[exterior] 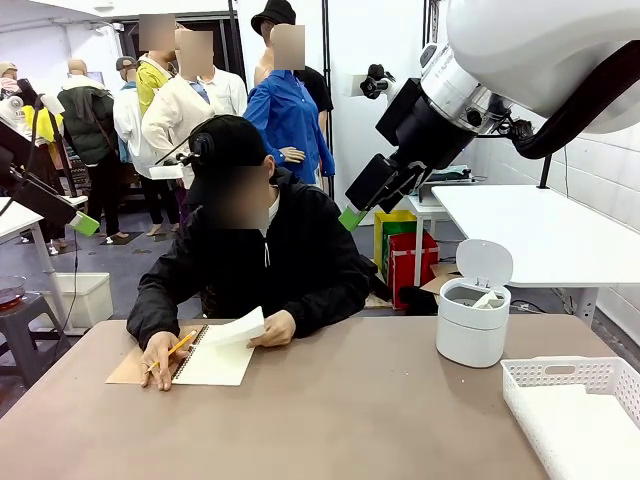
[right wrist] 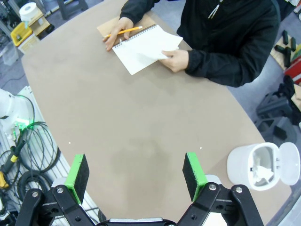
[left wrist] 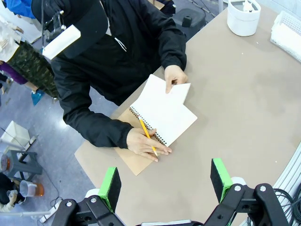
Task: Sort the paper based on its condition.
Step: If a person hands you a paper, place it in the Organizing basket , and if it's crumpled, put it in the Trash can.
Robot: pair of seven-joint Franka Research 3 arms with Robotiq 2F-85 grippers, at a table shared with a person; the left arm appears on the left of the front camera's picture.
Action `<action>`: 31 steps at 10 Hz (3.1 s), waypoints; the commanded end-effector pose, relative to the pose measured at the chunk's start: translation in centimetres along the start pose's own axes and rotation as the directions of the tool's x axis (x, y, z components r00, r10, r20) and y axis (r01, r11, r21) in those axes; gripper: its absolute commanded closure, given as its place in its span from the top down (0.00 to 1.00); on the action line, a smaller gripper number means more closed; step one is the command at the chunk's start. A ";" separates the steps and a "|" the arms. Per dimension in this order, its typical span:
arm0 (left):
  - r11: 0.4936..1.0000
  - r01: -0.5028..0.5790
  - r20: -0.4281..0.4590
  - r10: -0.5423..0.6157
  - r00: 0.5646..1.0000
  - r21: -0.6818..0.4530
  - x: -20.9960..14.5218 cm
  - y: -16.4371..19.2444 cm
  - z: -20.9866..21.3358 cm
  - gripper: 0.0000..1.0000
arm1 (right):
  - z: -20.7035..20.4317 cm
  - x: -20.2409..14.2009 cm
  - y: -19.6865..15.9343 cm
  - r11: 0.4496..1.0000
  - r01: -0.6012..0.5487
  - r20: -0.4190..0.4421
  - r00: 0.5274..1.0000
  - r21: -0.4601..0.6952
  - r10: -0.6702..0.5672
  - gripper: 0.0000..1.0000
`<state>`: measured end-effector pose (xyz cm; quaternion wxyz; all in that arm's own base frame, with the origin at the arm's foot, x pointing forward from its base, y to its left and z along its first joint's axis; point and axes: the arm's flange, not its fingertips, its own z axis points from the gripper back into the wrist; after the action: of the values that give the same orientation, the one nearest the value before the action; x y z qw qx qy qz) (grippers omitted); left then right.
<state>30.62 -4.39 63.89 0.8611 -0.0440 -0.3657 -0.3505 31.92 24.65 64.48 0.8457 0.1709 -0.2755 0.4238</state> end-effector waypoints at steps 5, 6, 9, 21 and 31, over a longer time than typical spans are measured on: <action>1.000 -0.001 -0.003 0.001 1.000 -0.002 0.0 0.0 -0.1 1.00 | 0.0 0.0 0.0 1.000 0.003 0.001 1.000 -0.001 -0.003 1.00; 1.000 -0.001 -0.003 0.001 1.000 -0.002 0.0 0.0 -0.1 1.00 | 0.0 0.0 0.0 1.000 0.003 0.001 1.000 -0.001 -0.003 1.00; 1.000 -0.001 -0.003 0.001 1.000 -0.002 0.0 0.0 -0.1 1.00 | 0.0 0.0 0.0 1.000 0.003 0.001 1.000 -0.001 -0.003 1.00; 1.000 -0.001 -0.003 0.001 1.000 -0.002 0.0 0.0 -0.1 1.00 | 0.0 0.0 0.0 1.000 0.003 0.001 1.000 -0.001 -0.003 1.00; 1.000 -0.001 -0.003 0.001 1.000 -0.002 0.0 0.0 -0.1 1.00 | 0.0 0.0 0.0 1.000 0.003 0.001 1.000 -0.001 -0.003 1.00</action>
<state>30.62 -4.39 63.89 0.8611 -0.0440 -0.3657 -0.3505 31.92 24.65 64.48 0.8457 0.1709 -0.2756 0.4238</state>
